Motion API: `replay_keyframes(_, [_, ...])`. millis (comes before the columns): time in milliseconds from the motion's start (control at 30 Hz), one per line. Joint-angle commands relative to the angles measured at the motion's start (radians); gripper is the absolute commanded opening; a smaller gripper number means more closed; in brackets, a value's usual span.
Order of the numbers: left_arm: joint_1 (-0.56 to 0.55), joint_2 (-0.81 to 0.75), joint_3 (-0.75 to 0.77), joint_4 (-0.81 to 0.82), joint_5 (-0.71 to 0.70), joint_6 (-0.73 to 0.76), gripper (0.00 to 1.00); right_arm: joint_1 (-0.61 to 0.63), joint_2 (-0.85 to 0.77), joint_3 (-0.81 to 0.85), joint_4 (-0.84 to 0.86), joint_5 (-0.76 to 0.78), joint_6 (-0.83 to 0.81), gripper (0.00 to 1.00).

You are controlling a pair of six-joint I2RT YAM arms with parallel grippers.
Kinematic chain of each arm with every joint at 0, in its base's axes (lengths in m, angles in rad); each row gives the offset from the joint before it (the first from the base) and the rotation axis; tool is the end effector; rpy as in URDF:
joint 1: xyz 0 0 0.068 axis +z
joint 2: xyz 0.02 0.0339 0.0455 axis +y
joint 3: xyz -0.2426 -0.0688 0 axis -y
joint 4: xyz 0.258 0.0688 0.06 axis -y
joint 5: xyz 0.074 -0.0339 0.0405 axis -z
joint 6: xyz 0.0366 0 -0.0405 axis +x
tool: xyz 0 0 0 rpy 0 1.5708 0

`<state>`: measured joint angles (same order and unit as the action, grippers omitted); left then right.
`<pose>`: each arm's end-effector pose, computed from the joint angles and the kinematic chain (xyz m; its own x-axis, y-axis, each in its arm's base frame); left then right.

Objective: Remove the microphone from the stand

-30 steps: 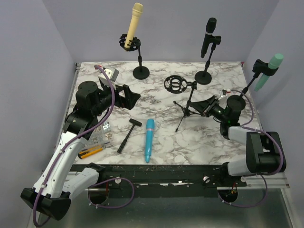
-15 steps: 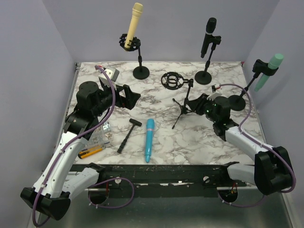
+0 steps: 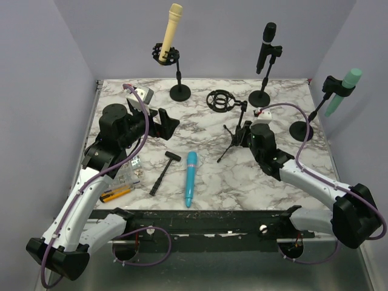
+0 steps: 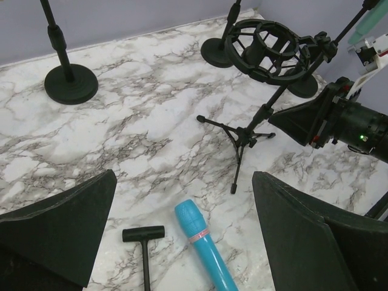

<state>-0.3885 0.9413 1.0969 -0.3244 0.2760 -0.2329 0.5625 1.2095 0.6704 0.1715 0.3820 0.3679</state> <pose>0.2095 -0.0965 0.3905 -0.2928 -0.1201 -0.9486 0.5606 0.7821 -0.2721 0.2502 0.1416 0.2207 -0.3558 0.1702 -0.9189 -0.0778 0.9745 0.2106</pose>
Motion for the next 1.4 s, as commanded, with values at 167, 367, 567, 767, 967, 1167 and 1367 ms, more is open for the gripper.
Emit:
replay_keyframes(167, [-0.011, 0.006, 0.01, -0.013, -0.022, 0.017, 0.99, 0.034, -0.003, 0.052, -0.249, 0.161, -0.034, 0.41])
replay_keyframes(367, [-0.017, 0.007, 0.009, -0.013, -0.029, 0.02, 0.99, -0.004, -0.106, 0.089, -0.305, -0.017, 0.122, 0.8])
replay_keyframes(567, [-0.032, -0.007, 0.0, -0.002, -0.037, 0.027, 0.99, -0.271, -0.142, 0.082, -0.313, -0.489, 0.284, 0.8])
replay_keyframes(767, [-0.038, -0.009, 0.003, -0.001, -0.001, 0.021, 0.99, -0.454, -0.071, -0.03, -0.027, -0.953, 0.581, 0.83])
replay_keyframes(967, [-0.046, -0.019, 0.004, -0.005, -0.002, 0.025, 0.99, -0.474, 0.025, -0.159, 0.387, -1.071, 0.867, 0.79])
replay_keyframes(1167, [-0.051, -0.014, 0.012, -0.012, 0.01, 0.024, 0.99, -0.475, -0.017, -0.216, 0.425, -0.926, 0.93, 0.71])
replay_keyframes(1367, [-0.058, -0.011, 0.021, -0.023, 0.016, 0.027, 0.99, -0.475, 0.006, -0.239, 0.473, -0.901, 0.979, 0.7])
